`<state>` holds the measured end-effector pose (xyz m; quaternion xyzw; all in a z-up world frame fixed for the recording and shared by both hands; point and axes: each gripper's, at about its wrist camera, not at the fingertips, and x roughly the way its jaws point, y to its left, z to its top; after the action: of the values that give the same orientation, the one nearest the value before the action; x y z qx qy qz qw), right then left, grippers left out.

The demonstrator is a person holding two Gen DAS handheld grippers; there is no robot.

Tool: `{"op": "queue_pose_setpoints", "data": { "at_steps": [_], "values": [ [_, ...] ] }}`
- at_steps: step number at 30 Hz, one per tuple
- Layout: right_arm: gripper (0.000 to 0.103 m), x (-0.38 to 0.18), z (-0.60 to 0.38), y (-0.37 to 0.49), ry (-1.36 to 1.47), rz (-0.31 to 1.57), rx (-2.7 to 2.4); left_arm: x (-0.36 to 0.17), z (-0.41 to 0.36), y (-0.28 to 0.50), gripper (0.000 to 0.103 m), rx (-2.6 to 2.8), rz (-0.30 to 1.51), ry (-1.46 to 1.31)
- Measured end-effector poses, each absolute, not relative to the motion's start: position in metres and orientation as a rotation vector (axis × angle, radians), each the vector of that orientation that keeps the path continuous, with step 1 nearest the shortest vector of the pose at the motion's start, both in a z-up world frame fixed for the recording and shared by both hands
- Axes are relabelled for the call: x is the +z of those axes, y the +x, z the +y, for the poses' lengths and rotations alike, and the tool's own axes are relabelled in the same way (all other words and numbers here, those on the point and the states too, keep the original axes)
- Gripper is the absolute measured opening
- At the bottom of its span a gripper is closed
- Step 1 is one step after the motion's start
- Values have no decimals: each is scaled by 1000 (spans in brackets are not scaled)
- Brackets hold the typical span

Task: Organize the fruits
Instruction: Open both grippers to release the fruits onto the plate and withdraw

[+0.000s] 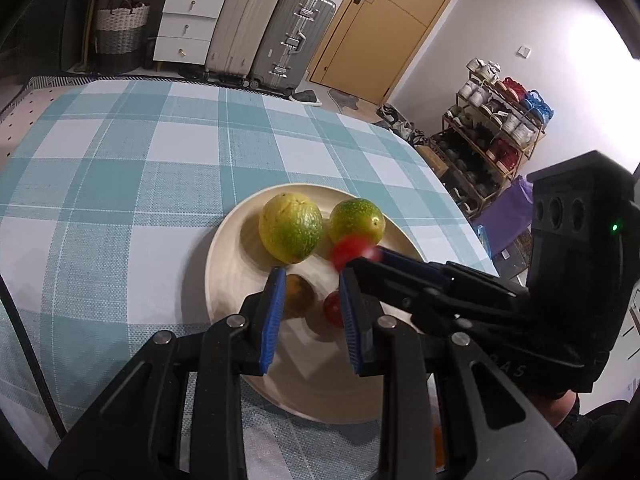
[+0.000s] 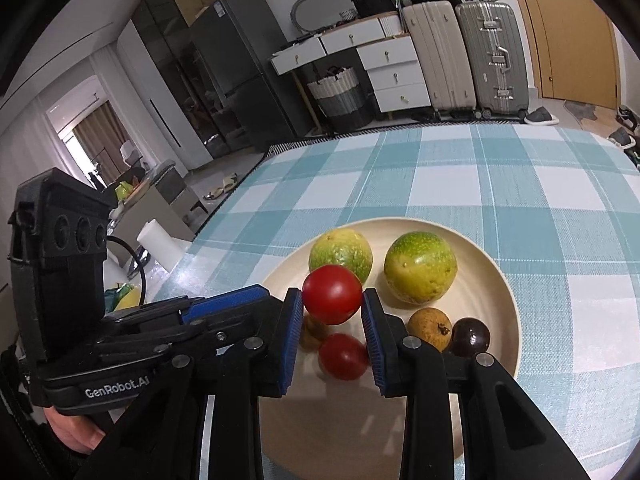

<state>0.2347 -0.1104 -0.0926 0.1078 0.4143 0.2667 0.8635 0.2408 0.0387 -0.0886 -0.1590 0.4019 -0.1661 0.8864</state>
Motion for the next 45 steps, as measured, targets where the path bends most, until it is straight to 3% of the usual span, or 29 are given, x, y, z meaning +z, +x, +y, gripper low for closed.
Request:
{"op": "queue_pose_setpoints", "data": {
  "at_steps": [3,5,10,13,19,23,26,35,37,39,45],
  "values": [
    [39,-94,-109,236,218,876,554,-86,42,240,24,-330,820,-328],
    [50,-92,-112,233,216,846,537,-86,45,239,24,-318,820,-327],
    [55,-82,-127,229,266,801,519,-81,48,235,24,-306,819,-329],
    [63,-73,-137,226,299,782,510,-74,45,229,24,-286,810,-307],
    [65,-53,-155,206,331,733,485,-57,33,206,26,-270,788,-254],
    [78,-43,-163,186,332,701,450,-56,29,188,28,-251,789,-260],
    [78,-37,-168,171,328,689,436,-56,27,174,29,-244,796,-268],
    [83,-26,-171,122,286,639,405,-48,28,132,54,-199,782,-274],
    [87,-25,-171,114,280,633,402,-45,27,123,71,-172,771,-260],
    [88,-22,-172,104,276,621,410,-44,25,112,80,-131,757,-246],
    [92,-17,-169,75,210,585,386,-42,18,89,80,-140,756,-225]
  ]
}}
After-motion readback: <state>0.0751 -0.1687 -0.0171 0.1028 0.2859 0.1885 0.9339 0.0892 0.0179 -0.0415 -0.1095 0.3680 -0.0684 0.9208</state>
